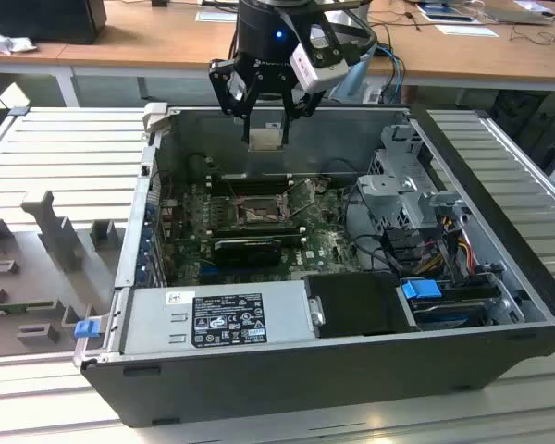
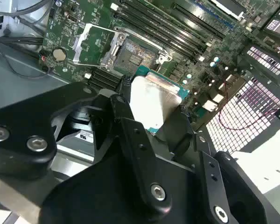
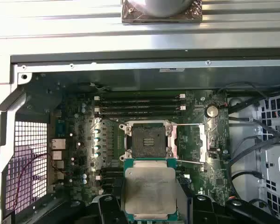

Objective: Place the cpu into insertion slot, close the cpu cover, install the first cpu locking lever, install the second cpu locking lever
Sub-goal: 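Place the cpu into insertion slot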

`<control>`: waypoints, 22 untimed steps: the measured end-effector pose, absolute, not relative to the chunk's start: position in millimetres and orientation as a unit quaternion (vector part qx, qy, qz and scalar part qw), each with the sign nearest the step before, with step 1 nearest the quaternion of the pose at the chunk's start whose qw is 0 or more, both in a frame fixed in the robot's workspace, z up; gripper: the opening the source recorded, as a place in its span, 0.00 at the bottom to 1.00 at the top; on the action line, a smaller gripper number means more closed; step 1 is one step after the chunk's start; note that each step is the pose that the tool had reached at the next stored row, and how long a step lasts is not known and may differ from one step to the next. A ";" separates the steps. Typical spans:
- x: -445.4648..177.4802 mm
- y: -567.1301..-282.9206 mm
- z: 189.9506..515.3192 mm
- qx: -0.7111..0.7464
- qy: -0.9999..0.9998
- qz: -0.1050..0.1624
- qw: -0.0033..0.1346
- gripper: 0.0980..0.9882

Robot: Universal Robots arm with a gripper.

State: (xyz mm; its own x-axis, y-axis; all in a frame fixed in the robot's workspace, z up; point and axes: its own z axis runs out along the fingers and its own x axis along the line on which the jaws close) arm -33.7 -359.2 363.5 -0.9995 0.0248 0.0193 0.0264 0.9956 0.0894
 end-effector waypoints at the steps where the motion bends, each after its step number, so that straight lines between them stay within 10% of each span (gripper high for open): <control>1: -33.7 -359.2 363.5 -0.017 -0.999 -0.045 0.009 0.48; 22: -34.4 -359.3 361.8 -0.053 -0.998 -0.045 0.008 0.48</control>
